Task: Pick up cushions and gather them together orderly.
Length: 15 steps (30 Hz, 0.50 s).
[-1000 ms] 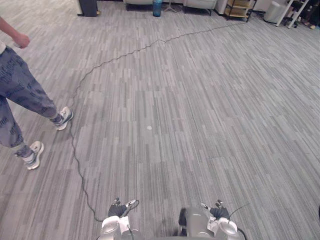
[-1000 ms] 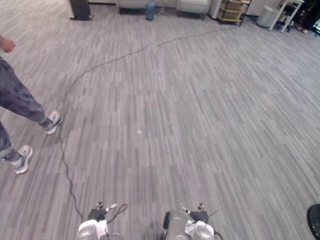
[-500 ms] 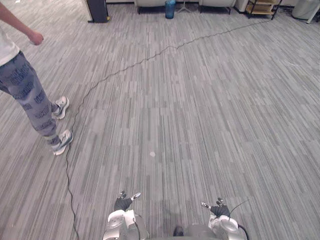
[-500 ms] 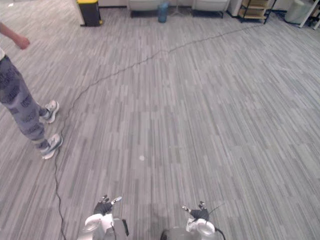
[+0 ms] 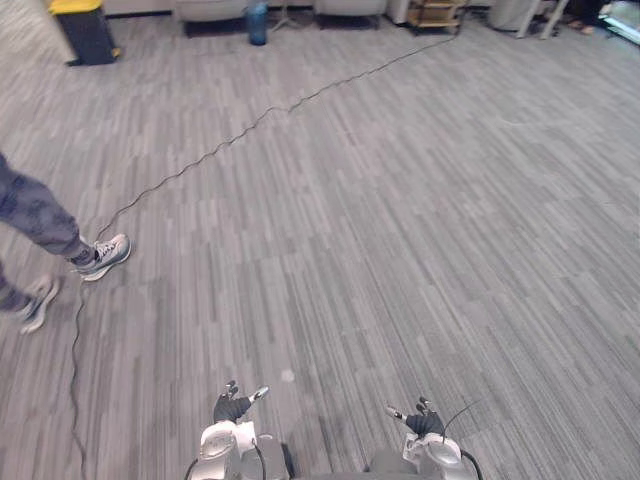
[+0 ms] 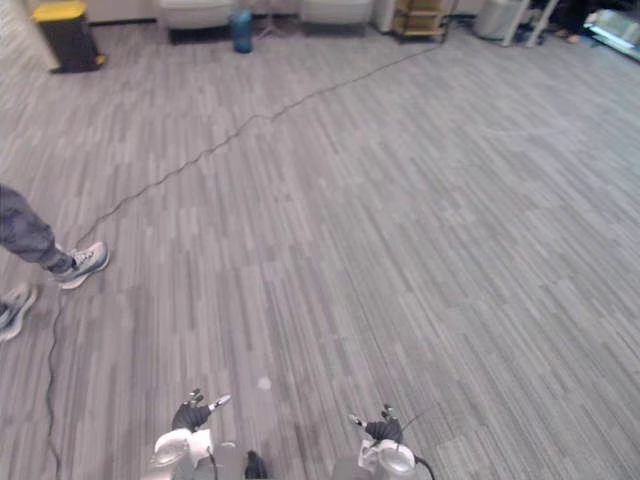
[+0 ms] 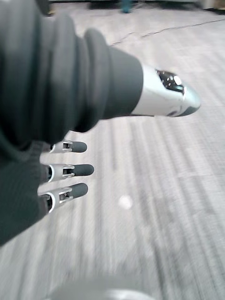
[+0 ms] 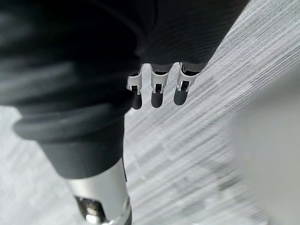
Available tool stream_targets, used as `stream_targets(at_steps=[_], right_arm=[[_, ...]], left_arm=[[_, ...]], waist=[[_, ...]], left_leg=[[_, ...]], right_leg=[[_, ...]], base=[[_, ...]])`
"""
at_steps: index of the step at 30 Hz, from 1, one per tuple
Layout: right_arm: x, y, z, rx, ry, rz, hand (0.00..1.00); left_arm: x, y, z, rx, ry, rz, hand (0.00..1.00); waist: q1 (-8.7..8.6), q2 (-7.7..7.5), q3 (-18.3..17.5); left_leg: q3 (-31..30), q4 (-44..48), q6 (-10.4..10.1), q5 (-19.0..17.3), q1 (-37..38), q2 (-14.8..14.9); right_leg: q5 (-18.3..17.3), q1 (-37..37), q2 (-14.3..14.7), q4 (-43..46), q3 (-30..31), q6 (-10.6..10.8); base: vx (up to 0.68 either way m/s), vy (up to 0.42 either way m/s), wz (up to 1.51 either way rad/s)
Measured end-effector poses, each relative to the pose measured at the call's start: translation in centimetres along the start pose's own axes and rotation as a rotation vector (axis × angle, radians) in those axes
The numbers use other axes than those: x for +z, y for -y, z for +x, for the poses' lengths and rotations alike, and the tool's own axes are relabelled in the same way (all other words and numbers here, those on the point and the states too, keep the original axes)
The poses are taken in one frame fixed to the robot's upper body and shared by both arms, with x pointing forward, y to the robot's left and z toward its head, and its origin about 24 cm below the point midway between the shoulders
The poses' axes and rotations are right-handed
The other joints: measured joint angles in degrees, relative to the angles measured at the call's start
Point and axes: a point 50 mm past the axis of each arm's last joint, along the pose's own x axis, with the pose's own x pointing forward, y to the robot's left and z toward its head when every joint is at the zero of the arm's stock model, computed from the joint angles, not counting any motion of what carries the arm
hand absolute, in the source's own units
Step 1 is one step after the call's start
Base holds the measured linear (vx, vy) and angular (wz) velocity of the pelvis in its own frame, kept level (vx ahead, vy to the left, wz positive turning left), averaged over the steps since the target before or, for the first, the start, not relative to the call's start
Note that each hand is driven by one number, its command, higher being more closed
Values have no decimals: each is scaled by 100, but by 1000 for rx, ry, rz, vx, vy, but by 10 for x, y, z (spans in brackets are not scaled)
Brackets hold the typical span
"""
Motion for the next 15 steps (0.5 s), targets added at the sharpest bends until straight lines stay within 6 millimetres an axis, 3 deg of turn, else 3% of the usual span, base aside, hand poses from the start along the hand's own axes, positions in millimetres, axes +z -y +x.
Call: stream_targets(at_steps=[2,3,4,5,6,7,8,9,10,11,12,13,15], right_arm=[[4,4,1,-10,19,3,0],[5,4,1,-11,23,4,0],[8,5,3,-12,29,1,0],[7,8,4,-12,22,-10,0],[8,9,4,-12,22,-17,0],[12,13,7,-14,27,-47,0],[10,19,7,-35,19,-44,0],[10,22,7,-47,15,-33,0],[11,25,7,-54,22,-26,0],[15,28,8,-53,35,-56,0],[16,29,8,-53,38,-61,0],[18,24,9,-43,39,-62,0],[14,7,9,3,14,-84,0]], left_arm=[[-5,2,0,-7,-23,6,0],[-6,2,0,-8,-28,7,0],[-9,4,0,-15,-43,17,0],[-12,4,0,-18,-62,28,0],[-13,5,0,-18,-66,29,0],[-13,8,1,-22,-77,21,0],[-10,12,1,-32,-68,27,0],[-8,17,2,-43,-61,21,0],[-5,23,2,-51,-51,7,0],[-12,23,-1,-44,-67,-10,0],[-12,23,-2,-46,-64,-9,0],[-9,19,-1,-35,-52,-15,0],[-1,6,-1,-1,-4,-10,0]], waist=[[-94,7,0],[-109,17,-4],[-225,55,-5],[-283,73,0],[-297,90,6],[-271,302,-15],[-274,359,4],[-332,367,20],[-378,415,71],[-341,688,74],[-312,758,78],[-200,861,146],[-142,601,268]], left_leg=[[311,-390,-218,-20,529,50],[359,-475,-243,-7,608,48],[423,-783,-351,52,829,45],[417,-1011,-464,112,1086,4],[405,-1054,-502,132,1163,14],[318,-1049,-693,244,1291,222],[45,-776,-929,719,1267,260],[-67,-615,-862,872,1267,262],[-259,32,-654,1213,1144,337],[-694,2421,-343,1932,279,923],[-798,2968,-321,1867,37,1043],[-971,4115,-333,1554,-597,1252],[-1172,4351,-279,1146,-1552,1136]], right_leg=[[2,-320,14,-1376,-934,-109],[31,-353,32,-1677,-1080,-152],[309,-461,193,-2808,-1443,-347],[873,-475,449,-3771,-1484,-570],[1223,-458,534,-3874,-1465,-804],[1439,-354,749,-3788,-1499,-1311],[978,-378,608,-3302,-1507,-1270],[874,-359,551,-3120,-1526,-1281],[661,-299,489,-2742,-1661,-1245],[249,380,868,-3372,-1668,-1212],[209,503,1001,-3469,-1558,-1243],[54,910,1276,-3665,-1281,-1374],[-71,1767,1431,-4218,-772,-1342]], base=[[467,34,-53],[519,13,-39],[704,-11,-21],[603,-17,-17],[775,-49,-28],[645,-89,-16],[768,-130,-10],[499,-151,8],[553,-256,-36],[527,-213,-57],[619,-171,-116],[537,-10,-119],[598,-37,-123]])
